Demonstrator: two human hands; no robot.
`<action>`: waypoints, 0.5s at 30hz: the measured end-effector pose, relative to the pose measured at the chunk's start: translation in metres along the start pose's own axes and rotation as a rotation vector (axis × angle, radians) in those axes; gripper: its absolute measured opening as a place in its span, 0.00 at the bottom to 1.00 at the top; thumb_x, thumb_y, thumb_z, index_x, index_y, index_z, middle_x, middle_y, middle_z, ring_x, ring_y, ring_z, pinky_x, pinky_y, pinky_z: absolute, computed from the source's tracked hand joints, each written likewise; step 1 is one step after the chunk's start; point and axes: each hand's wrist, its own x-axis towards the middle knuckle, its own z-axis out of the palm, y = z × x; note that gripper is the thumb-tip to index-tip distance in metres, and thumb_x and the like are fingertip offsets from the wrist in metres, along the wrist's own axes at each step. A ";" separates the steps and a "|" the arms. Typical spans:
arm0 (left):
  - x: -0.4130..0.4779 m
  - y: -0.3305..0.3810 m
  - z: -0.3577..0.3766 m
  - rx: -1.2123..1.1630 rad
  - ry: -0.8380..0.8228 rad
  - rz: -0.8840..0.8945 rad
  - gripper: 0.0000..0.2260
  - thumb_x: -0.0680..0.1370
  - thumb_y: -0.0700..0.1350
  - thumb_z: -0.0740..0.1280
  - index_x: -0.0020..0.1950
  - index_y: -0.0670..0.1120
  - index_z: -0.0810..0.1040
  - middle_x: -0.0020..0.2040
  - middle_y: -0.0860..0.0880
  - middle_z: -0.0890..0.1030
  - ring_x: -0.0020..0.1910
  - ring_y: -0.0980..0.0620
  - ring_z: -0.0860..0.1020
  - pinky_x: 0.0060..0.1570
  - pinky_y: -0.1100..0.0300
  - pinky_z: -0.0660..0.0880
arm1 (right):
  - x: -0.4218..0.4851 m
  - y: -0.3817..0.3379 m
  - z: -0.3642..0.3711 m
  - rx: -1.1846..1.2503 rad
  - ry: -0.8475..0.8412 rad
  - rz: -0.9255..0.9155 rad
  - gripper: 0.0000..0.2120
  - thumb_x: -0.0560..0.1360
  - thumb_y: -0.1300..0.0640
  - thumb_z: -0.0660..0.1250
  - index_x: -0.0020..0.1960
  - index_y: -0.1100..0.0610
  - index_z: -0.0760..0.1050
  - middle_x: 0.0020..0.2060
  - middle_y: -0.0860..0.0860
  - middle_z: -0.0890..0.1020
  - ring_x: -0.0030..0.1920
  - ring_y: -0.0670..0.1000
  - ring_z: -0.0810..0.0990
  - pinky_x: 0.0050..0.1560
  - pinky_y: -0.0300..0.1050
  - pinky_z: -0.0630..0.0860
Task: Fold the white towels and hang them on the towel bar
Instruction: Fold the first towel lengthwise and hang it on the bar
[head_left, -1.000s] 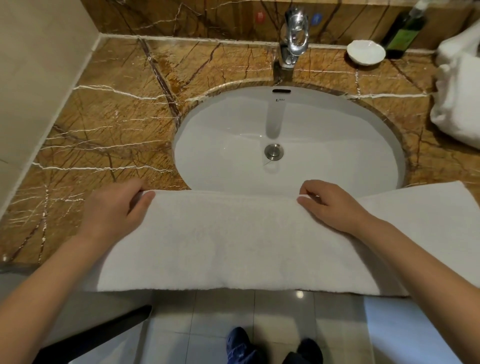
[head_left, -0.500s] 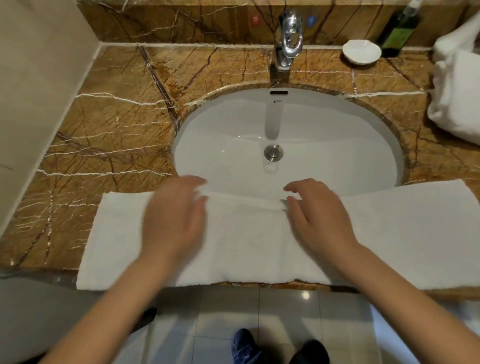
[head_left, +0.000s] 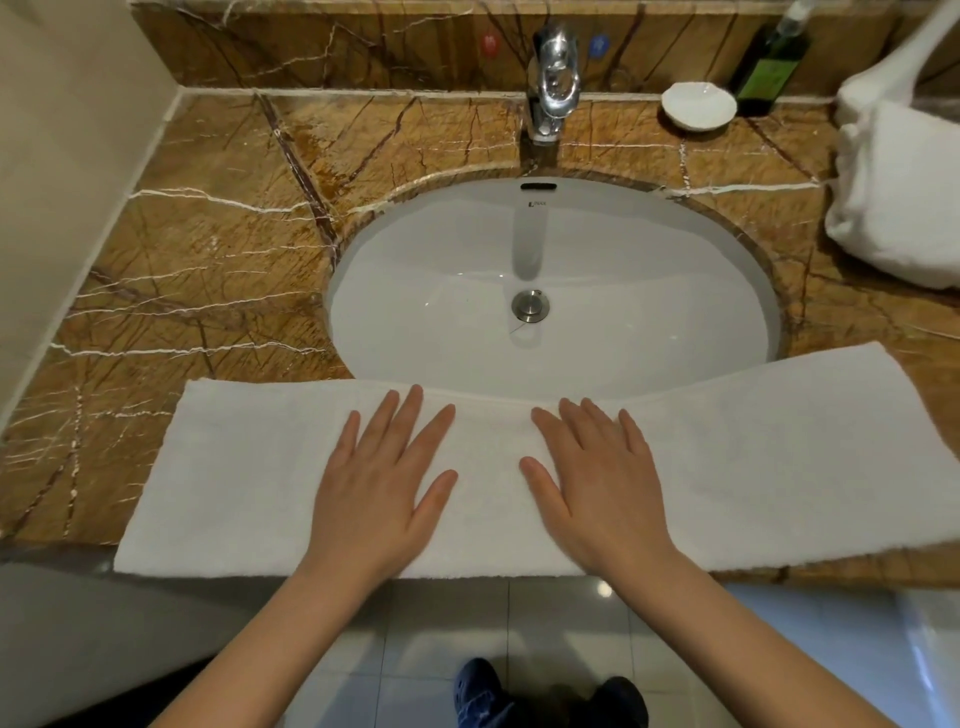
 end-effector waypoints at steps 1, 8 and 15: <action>-0.001 -0.001 0.000 -0.003 0.001 0.003 0.27 0.79 0.62 0.41 0.77 0.58 0.52 0.78 0.52 0.51 0.77 0.52 0.47 0.74 0.52 0.41 | -0.003 0.002 0.000 0.018 0.012 -0.002 0.31 0.78 0.39 0.40 0.74 0.50 0.63 0.73 0.52 0.66 0.75 0.54 0.60 0.74 0.53 0.49; -0.006 -0.001 0.000 0.004 0.009 0.017 0.26 0.79 0.61 0.43 0.77 0.57 0.52 0.78 0.51 0.51 0.77 0.52 0.48 0.74 0.53 0.42 | -0.033 0.076 -0.010 0.024 0.086 0.237 0.31 0.78 0.39 0.40 0.76 0.49 0.57 0.76 0.51 0.59 0.77 0.51 0.51 0.75 0.56 0.43; -0.009 0.009 0.001 0.004 0.006 0.033 0.26 0.79 0.59 0.45 0.77 0.56 0.52 0.78 0.50 0.53 0.77 0.50 0.50 0.74 0.51 0.44 | -0.059 0.077 -0.003 0.016 0.082 0.350 0.30 0.77 0.37 0.38 0.78 0.43 0.45 0.78 0.48 0.48 0.77 0.50 0.43 0.73 0.61 0.40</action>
